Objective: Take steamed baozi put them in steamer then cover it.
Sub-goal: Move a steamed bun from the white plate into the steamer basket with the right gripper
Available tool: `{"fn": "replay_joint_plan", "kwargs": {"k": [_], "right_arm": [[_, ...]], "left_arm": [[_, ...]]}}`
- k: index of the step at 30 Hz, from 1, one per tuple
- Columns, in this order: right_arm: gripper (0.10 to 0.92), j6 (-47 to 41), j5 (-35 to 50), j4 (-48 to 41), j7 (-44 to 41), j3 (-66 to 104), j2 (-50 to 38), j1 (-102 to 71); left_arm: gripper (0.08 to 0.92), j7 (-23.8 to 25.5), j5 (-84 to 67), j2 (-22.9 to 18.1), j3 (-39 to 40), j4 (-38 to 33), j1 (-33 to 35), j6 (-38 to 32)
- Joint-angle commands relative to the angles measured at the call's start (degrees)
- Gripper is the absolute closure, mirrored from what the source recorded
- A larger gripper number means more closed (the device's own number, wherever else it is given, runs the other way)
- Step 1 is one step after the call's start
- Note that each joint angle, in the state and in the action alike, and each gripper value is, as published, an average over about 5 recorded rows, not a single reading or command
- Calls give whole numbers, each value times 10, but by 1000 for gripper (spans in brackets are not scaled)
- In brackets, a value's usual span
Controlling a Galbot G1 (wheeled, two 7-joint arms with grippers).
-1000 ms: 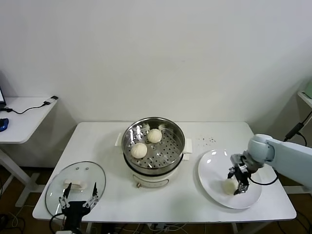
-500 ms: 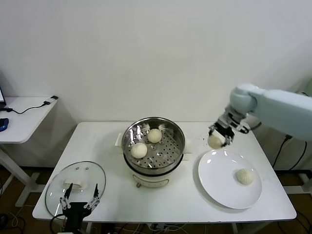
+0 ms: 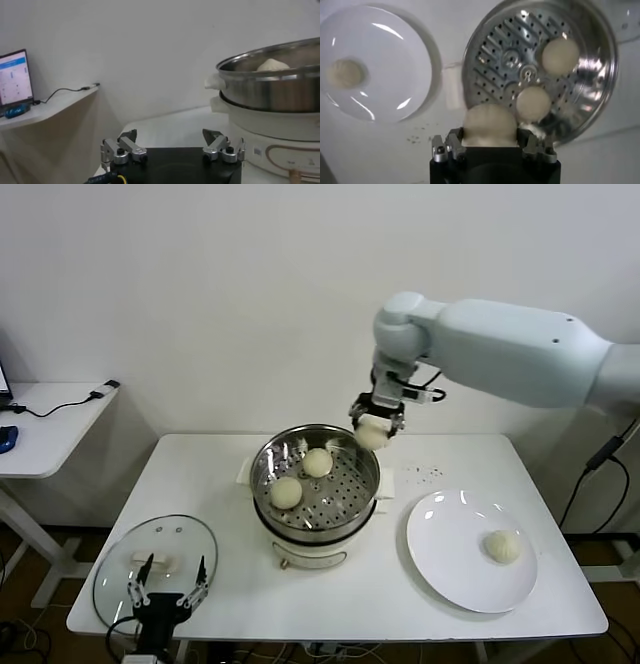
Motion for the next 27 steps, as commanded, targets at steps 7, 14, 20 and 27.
{"fn": "replay_joint_plan", "kwargs": {"k": [7,14,20,27], "right_arm": [[335,44,-25,-4,-4,-3,107,-96],[330,38,-18,-5,0,-11,112,-119],[330,34,-5,-4,3,-19,109,-124],[269,37,-24,-6,17,-12,106,-129]], "left_arm": [[177,1,0,0,-6,4,1,4],[177,0,-2,-3,-8,9,4,1],[177,0,-3,-4,-10,16,9,-4],[177,0,-3,-4,-9,18,5,-3]]}}
